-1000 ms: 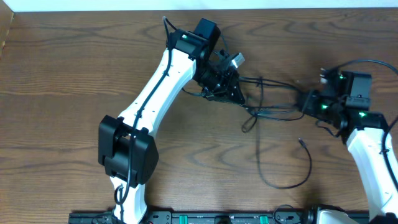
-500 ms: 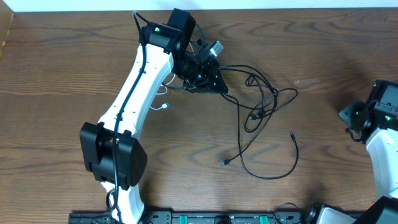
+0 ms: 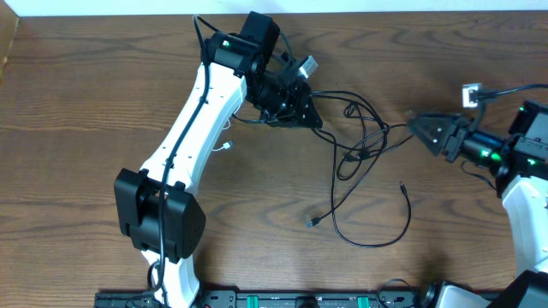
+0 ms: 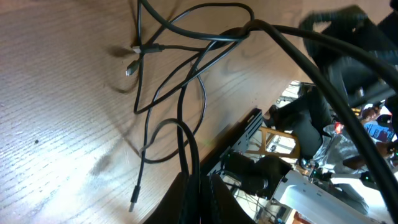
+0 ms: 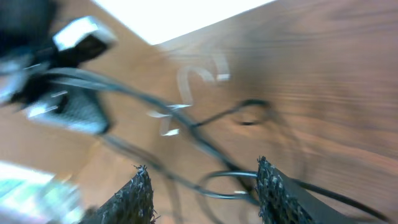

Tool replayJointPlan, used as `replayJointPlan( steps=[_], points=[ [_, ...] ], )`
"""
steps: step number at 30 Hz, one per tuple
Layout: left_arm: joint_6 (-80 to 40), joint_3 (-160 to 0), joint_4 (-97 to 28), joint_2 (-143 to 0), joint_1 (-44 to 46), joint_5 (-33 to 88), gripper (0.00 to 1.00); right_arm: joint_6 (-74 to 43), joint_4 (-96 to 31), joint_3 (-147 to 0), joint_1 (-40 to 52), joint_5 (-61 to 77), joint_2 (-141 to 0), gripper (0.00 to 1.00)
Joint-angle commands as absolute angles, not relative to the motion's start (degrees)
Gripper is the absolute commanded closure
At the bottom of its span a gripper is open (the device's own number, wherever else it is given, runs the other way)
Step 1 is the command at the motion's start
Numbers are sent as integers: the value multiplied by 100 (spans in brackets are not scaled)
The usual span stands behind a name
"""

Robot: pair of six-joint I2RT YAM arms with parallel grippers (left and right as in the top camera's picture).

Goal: Untangle cables

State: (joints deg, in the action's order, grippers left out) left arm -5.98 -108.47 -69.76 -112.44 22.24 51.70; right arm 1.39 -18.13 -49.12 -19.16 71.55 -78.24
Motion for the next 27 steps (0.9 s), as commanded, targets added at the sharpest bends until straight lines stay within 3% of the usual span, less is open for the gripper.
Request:
replayJointPlan(
  steps=[1,5,10,16,21,27],
  points=[
    [-690,-10995,-6934,-11120,2305,5227,92,370,-1789,-4901,-1439,8134,-7811,49],
    [-786,-10995,-6910,-11120,2427,5376,92,8,-1594,-4901,-613,7231,-7811,44],
    [-781,-10995,-6901,-11115,2469,6211,92,-1253,-1402,-4901,314,4344,-7813,42],
    [-751,-10995,-6912,-10949,2469,7456,92,-2263,-1365,-4901,775,1514,-7852,37],
    [-687,-10997,-6799,-10453,2438,7585,92,-2934,-1944,-4901,644,301,-7887,37],
    [-567,-10997,-6165,-9531,2202,7006,92,-2954,-2322,-4901,322,141,-7887,36]
  ],
)
